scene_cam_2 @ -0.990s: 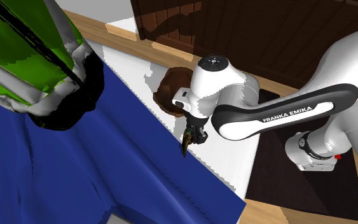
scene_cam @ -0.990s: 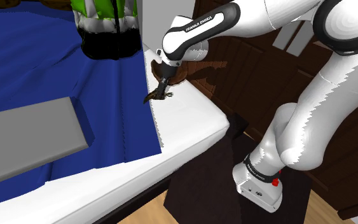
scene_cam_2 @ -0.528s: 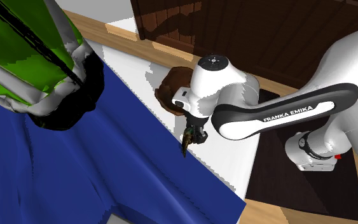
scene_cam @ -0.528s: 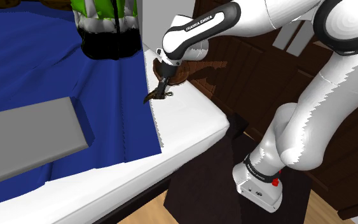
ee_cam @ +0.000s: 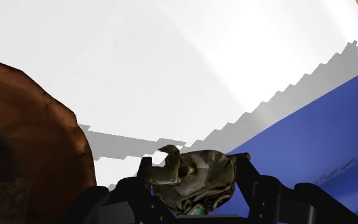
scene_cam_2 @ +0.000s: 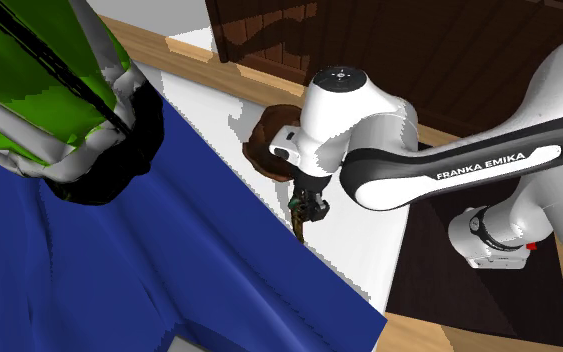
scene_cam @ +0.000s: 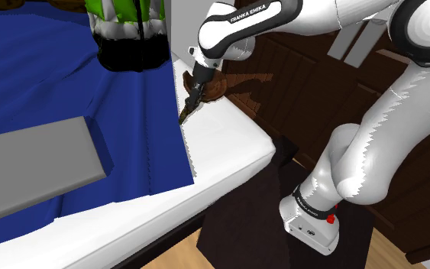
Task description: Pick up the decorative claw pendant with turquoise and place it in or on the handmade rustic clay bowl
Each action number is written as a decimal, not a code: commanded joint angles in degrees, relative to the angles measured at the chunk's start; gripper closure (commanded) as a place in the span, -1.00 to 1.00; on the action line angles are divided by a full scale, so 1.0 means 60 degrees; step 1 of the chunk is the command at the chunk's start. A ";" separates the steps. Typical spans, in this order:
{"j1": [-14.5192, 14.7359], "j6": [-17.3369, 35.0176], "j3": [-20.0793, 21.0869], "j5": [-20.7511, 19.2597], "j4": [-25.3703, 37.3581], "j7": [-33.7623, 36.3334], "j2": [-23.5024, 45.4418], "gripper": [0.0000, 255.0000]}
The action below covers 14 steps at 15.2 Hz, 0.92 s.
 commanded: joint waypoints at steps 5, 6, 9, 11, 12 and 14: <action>-0.0030 -0.0706 -0.0010 -0.0258 0.0373 0.0265 -0.0375 1.00; -0.0033 -0.0826 -0.0009 -0.0294 0.0447 0.0310 -0.0429 1.00; -0.0041 -0.1187 -0.0003 -0.0394 0.0679 0.0436 -0.0577 1.00; -0.0046 -0.1429 0.0001 -0.0454 0.0845 0.0515 -0.0665 1.00; -0.0049 -0.1550 0.0003 -0.0481 0.0931 0.0553 -0.0706 1.00; -0.0053 -0.1792 0.0007 -0.0532 0.1108 0.0626 -0.0781 1.00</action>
